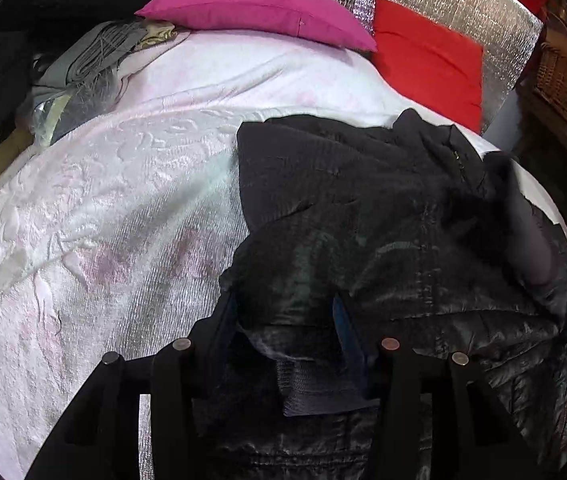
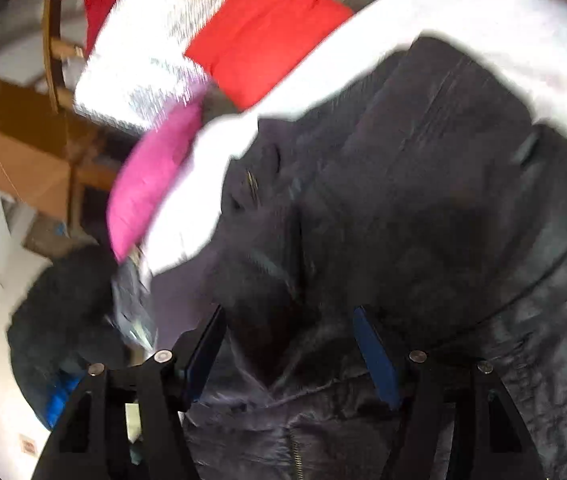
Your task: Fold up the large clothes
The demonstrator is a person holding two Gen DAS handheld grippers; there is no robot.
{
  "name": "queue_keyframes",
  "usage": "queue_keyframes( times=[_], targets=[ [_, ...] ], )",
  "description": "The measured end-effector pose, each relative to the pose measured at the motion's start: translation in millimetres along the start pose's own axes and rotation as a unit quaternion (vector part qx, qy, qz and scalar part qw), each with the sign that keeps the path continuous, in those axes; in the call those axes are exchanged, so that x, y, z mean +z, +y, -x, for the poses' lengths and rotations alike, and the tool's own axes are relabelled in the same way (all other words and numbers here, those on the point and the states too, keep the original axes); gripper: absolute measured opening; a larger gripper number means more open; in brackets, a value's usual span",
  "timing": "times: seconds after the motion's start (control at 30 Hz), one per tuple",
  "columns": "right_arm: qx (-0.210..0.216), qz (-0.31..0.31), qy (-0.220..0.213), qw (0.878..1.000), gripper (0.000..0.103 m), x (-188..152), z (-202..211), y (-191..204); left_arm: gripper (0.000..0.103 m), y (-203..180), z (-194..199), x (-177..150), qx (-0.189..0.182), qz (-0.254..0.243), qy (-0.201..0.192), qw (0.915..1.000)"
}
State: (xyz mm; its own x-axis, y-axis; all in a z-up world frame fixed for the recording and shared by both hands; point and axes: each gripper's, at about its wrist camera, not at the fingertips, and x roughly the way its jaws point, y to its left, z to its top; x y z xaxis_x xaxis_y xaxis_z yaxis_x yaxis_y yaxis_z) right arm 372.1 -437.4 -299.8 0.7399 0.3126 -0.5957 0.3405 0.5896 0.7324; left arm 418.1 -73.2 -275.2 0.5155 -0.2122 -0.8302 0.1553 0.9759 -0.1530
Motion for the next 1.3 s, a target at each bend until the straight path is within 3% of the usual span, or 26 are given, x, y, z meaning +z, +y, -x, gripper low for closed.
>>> queue_keyframes(
  times=[0.07, 0.17, 0.33, 0.43, 0.53, 0.57, 0.6, 0.67, 0.73, 0.83, 0.93, 1.03, 1.17, 1.23, 1.27, 1.3],
  targets=[
    [0.003, 0.034, -0.023, 0.999, 0.072, 3, 13, 11, 0.052, 2, -4, -1, -0.003, 0.004, 0.005, 1.0000],
    [-0.021, 0.194, -0.013, 0.981, 0.072, -17, 9, 64, 0.052, 4, -3, -1, -0.011, 0.006, 0.006, 0.9999],
    [-0.101, 0.395, 0.000, 0.913, 0.072, -71, -30, 123, 0.052, 5, -2, -2, -0.014, 0.012, 0.007, 0.9998],
    [-0.165, 0.469, 0.013, 0.867, 0.072, -95, -65, 133, 0.053, 1, -2, -3, -0.003, 0.004, 0.004, 1.0000],
    [-0.241, 0.508, -0.016, 0.827, 0.072, -103, -87, 119, 0.053, -2, -2, -4, 0.000, -0.004, 0.003, 1.0000],
    [-0.249, 0.502, -0.029, 0.828, 0.071, -101, -89, 113, 0.053, -2, -2, -4, -0.001, -0.006, 0.003, 1.0000],
    [-0.254, 0.484, -0.035, 0.837, 0.071, -94, -88, 108, 0.053, -2, -2, -4, -0.002, -0.006, 0.003, 1.0000],
    [-0.238, 0.405, -0.042, 0.882, 0.067, -67, -74, 93, 0.054, -1, -3, -3, -0.004, -0.002, 0.005, 1.0000],
    [-0.198, 0.282, -0.066, 0.936, 0.067, -32, -43, 70, 0.055, -1, -3, -2, -0.005, 0.001, 0.006, 1.0000],
    [-0.118, 0.113, -0.092, 0.982, 0.067, 8, 9, 20, 0.055, -2, -3, -2, -0.003, 0.000, 0.007, 1.0000],
    [-0.057, 0.005, -0.083, 0.995, 0.068, 22, 39, -26, 0.055, -1, -2, -1, -0.005, 0.004, 0.009, 0.9999],
    [0.030, -0.059, -0.044, 0.997, 0.069, 28, 40, -52, 0.055, 0, -2, 0, -0.007, 0.011, 0.009, 0.9999],
    [0.054, -0.073, -0.032, 0.995, 0.068, 27, 29, -61, 0.055, 5, 2, 2, -0.022, 0.030, 0.006, 0.9993],
    [0.037, -0.065, -0.031, 0.997, 0.041, 28, 23, -61, 0.055, 8, 4, 3, -0.030, 0.035, 0.003, 0.9989],
    [0.014, -0.057, -0.034, 0.998, 0.020, 30, 18, -61, 0.055, 9, 5, 4, -0.032, 0.036, 0.001, 0.9988],
    [-0.004, -0.047, -0.037, 0.998, 0.017, 30, 19, -59, 0.055, 9, 7, 5, -0.033, 0.036, -0.004, 0.9988]
  ],
)
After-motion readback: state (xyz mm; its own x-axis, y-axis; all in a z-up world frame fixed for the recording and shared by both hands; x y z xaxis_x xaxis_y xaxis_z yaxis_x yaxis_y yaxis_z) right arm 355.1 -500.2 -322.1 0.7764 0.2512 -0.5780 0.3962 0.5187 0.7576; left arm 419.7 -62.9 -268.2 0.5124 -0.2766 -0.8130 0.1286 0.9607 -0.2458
